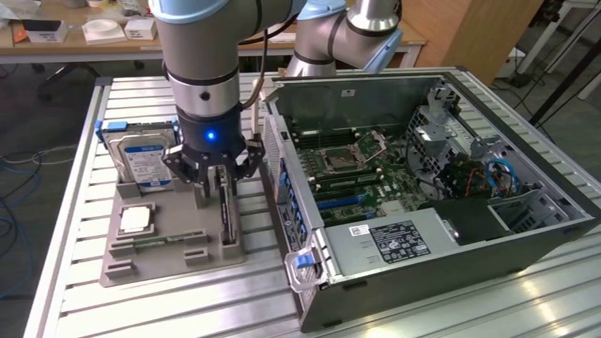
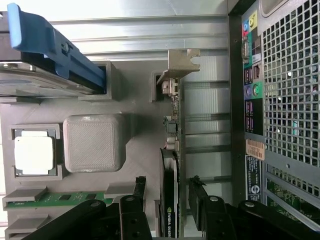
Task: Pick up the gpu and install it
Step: 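Reach for the gpu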
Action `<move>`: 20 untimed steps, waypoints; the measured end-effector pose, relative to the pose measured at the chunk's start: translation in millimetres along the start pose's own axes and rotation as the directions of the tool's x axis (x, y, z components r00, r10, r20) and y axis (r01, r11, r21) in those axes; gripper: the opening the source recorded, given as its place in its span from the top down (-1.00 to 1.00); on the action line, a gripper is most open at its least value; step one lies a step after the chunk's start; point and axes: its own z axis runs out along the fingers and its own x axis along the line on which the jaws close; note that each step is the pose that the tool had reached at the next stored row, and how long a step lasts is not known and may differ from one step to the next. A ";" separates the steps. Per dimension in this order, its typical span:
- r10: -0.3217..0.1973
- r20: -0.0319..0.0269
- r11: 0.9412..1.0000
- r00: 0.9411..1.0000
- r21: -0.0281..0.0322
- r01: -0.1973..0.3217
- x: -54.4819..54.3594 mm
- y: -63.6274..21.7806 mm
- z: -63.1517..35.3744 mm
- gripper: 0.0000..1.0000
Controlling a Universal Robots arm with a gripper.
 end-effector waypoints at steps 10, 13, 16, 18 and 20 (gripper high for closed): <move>0.000 0.000 1.000 1.000 -0.001 0.000 -0.5 -0.2 7.0 0.06; 0.000 0.000 1.000 1.000 -0.001 0.000 -0.7 -0.2 8.2 0.06; 0.000 0.000 1.000 1.000 -0.001 0.000 -0.7 -0.2 8.2 0.06; 0.000 0.000 1.000 1.000 -0.001 0.000 -0.8 -0.2 8.2 0.06; 0.000 0.000 1.000 1.000 -0.001 0.000 -0.8 -0.2 8.2 0.06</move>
